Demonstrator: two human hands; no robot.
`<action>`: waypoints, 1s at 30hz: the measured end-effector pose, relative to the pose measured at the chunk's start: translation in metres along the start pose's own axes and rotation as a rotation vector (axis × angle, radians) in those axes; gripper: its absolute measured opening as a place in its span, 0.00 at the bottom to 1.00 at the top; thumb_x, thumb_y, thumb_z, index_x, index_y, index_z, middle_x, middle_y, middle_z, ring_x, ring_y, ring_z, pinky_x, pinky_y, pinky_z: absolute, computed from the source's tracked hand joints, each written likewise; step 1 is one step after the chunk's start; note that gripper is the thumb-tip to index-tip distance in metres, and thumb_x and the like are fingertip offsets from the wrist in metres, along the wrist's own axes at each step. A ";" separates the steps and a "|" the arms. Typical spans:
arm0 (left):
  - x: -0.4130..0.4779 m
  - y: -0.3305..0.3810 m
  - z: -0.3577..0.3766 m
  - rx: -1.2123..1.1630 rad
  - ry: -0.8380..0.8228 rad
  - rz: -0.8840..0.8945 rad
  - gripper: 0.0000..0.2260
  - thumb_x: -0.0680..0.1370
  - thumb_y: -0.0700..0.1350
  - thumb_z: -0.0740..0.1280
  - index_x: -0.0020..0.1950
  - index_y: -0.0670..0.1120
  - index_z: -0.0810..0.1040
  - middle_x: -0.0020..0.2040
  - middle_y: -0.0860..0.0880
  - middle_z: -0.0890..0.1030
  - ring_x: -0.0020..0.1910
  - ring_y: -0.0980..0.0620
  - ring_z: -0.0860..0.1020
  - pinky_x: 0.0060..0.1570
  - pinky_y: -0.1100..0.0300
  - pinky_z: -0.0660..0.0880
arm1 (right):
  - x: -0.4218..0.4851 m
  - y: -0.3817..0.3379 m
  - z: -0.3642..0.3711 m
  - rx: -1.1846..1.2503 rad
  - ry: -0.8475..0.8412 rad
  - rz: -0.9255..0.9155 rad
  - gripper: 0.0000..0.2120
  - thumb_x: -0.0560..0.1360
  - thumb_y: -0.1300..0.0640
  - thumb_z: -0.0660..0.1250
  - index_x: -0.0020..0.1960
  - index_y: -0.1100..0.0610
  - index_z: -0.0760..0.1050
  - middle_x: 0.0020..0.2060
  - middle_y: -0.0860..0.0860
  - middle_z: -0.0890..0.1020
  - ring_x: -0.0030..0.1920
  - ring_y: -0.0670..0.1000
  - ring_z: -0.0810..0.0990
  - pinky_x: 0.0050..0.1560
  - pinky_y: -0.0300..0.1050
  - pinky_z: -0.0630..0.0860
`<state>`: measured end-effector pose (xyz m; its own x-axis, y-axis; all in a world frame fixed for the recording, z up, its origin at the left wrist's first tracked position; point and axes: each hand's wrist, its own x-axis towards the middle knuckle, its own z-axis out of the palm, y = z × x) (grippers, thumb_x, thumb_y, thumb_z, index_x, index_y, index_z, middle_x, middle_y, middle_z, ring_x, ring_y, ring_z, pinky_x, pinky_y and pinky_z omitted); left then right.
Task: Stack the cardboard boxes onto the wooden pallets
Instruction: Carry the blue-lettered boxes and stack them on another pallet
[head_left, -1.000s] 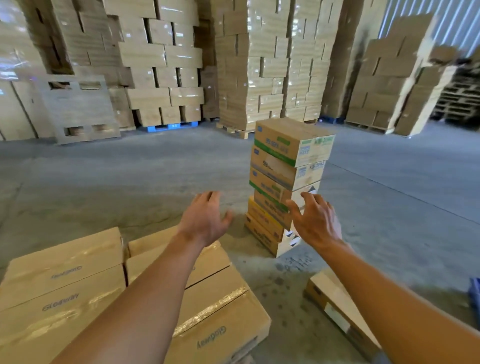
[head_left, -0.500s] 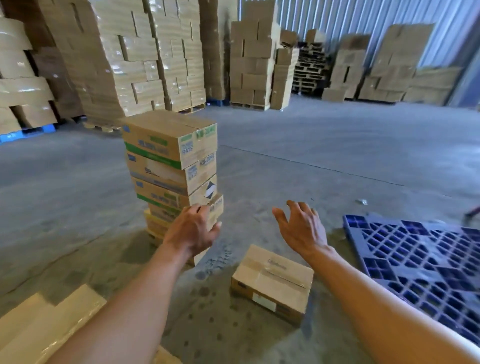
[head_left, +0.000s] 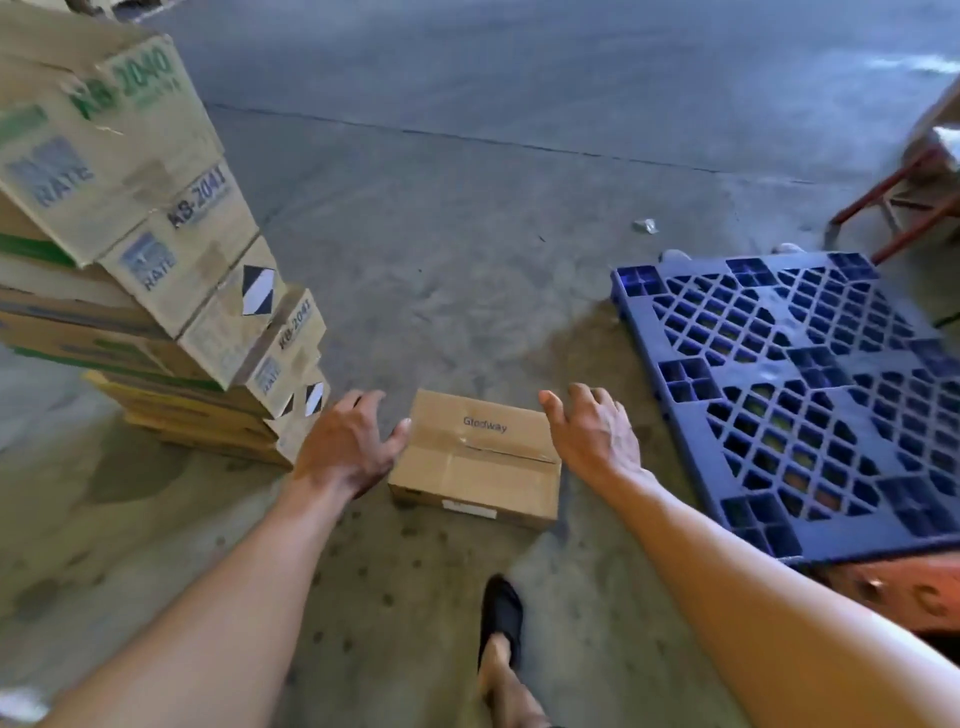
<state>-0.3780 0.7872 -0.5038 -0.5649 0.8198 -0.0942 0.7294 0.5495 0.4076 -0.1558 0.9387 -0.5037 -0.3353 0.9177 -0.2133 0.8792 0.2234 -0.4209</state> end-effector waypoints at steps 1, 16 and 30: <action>0.015 -0.007 0.018 -0.008 -0.016 -0.034 0.28 0.77 0.59 0.64 0.66 0.37 0.78 0.62 0.34 0.79 0.60 0.35 0.78 0.57 0.47 0.74 | 0.017 0.006 0.015 0.017 -0.025 0.045 0.27 0.82 0.36 0.52 0.71 0.53 0.71 0.68 0.56 0.74 0.67 0.60 0.70 0.63 0.54 0.69; 0.166 -0.127 0.342 -0.128 -0.121 -0.161 0.30 0.75 0.58 0.64 0.70 0.38 0.75 0.65 0.36 0.77 0.62 0.36 0.76 0.59 0.47 0.73 | 0.171 0.163 0.315 0.051 -0.180 0.435 0.28 0.83 0.37 0.53 0.75 0.53 0.67 0.69 0.55 0.72 0.69 0.58 0.69 0.67 0.51 0.65; 0.219 -0.305 0.527 -0.145 0.018 -0.264 0.42 0.72 0.69 0.67 0.74 0.39 0.68 0.69 0.38 0.74 0.68 0.42 0.72 0.67 0.51 0.68 | 0.193 0.278 0.522 0.189 0.108 0.664 0.44 0.76 0.32 0.63 0.81 0.57 0.55 0.77 0.57 0.64 0.76 0.57 0.64 0.76 0.53 0.62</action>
<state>-0.5211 0.8843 -1.1273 -0.7353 0.6481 -0.1986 0.4946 0.7133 0.4966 -0.1531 1.0059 -1.1223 0.2968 0.8699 -0.3940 0.8090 -0.4483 -0.3802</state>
